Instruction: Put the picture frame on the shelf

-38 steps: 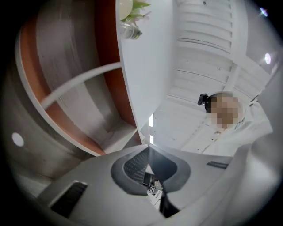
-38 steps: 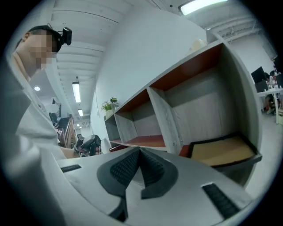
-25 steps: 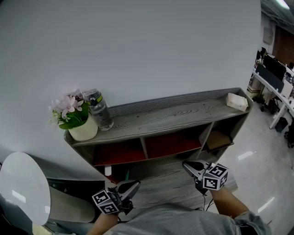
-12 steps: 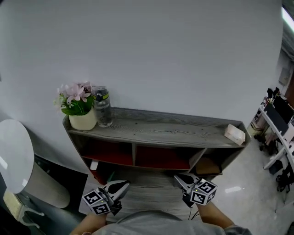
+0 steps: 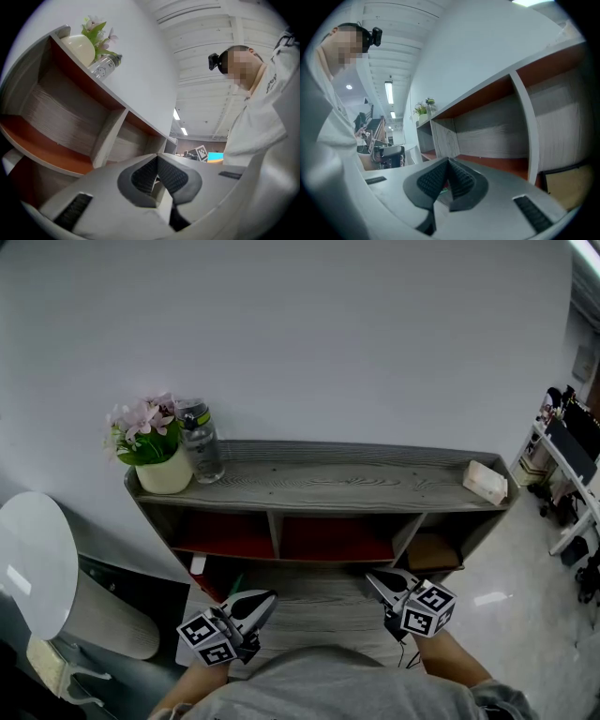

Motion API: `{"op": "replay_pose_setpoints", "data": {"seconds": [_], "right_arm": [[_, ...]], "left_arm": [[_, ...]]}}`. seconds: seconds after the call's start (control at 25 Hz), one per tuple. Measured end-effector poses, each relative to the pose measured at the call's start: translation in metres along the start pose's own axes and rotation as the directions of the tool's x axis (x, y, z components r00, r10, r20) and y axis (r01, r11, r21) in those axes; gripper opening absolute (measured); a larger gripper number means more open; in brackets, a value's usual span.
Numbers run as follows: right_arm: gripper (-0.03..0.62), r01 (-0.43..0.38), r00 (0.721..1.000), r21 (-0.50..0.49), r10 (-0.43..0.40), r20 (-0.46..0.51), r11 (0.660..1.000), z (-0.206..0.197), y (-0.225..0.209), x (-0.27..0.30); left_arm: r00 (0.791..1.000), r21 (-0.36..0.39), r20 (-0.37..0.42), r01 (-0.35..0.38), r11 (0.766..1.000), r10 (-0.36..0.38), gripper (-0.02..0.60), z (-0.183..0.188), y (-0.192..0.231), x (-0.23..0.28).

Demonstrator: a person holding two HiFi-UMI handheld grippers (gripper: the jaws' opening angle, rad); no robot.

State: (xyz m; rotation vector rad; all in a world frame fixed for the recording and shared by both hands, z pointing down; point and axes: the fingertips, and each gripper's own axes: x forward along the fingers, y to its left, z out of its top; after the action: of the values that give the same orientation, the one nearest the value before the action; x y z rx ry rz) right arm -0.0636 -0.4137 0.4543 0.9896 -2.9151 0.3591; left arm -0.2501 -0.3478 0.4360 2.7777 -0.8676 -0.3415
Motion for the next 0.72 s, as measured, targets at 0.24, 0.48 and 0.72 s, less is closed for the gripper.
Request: {"op": "replay_pose_setpoints", "data": {"seconds": [0.24, 0.48, 0.72], "right_arm": [[0.012, 0.008, 1.0, -0.005, -0.008, -0.013, 1.0, -0.006, 0.005, -0.003], [0.012, 0.008, 1.0, -0.011, -0.008, -0.017, 1.0, -0.007, 0.008, -0.005], [0.012, -0.007, 1.0, -0.014, 0.007, -0.024, 1.0, -0.011, 0.012, -0.005]], "left_arm": [[1.0, -0.004, -0.02, 0.012, 1.0, -0.012, 0.009, -0.005, -0.001, -0.002], [0.999, -0.002, -0.03, 0.014, 1.0, -0.014, 0.009, -0.01, -0.003, -0.003], [1.0, -0.008, -0.031, 0.003, 1.0, -0.004, 0.009, -0.011, -0.003, -0.005]]}}
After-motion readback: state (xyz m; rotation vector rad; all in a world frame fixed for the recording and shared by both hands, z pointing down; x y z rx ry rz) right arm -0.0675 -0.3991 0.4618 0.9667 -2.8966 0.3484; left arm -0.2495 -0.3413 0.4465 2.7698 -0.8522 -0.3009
